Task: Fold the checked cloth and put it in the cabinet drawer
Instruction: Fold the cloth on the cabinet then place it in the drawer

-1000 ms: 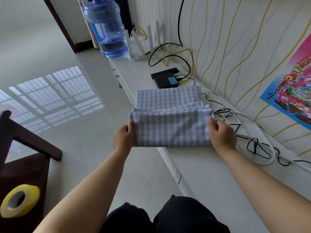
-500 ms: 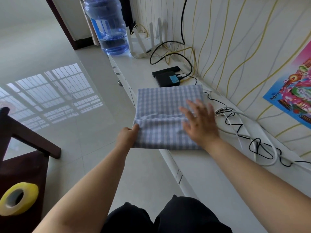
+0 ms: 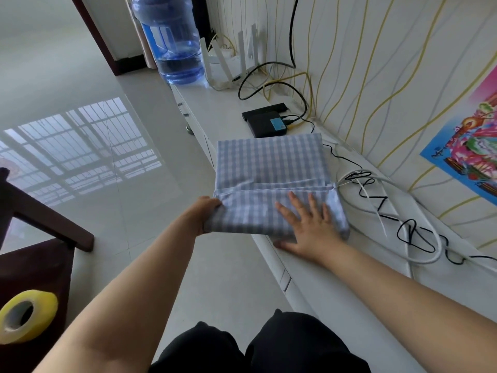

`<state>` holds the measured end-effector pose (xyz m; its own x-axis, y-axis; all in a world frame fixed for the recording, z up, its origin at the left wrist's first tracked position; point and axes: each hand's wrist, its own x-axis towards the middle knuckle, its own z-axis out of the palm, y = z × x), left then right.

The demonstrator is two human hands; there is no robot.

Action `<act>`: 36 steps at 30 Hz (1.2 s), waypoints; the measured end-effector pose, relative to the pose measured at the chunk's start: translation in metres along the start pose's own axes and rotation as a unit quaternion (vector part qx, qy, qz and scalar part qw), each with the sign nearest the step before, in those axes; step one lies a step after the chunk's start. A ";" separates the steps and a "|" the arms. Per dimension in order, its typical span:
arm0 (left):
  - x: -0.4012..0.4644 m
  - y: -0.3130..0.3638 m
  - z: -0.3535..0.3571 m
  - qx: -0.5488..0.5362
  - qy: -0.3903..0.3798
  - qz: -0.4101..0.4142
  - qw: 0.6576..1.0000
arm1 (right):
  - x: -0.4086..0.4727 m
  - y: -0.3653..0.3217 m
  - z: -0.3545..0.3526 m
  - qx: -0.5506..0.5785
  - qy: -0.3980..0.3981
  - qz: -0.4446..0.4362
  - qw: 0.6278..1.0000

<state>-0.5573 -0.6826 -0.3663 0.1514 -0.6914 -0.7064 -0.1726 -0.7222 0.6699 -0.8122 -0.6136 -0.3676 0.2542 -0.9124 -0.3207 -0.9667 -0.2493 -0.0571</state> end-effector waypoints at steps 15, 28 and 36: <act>-0.056 -0.028 -0.059 0.134 -0.204 0.106 0.964 | -0.030 -0.001 -0.103 0.066 -0.227 -0.033 0.971; -0.015 -0.023 -0.034 0.155 0.104 0.234 0.954 | 0.026 0.092 -0.043 0.729 0.041 0.271 0.627; -0.011 -0.027 -0.008 0.049 0.128 0.266 0.954 | -0.025 0.057 -0.006 0.723 0.071 0.104 0.679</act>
<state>-0.5463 -0.6559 -0.3744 0.2469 -0.9511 -0.1855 -0.3798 -0.2711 0.8845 -0.8732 -0.6065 -0.3570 0.0087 -0.9269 -0.3753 0.0283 0.3754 -0.9264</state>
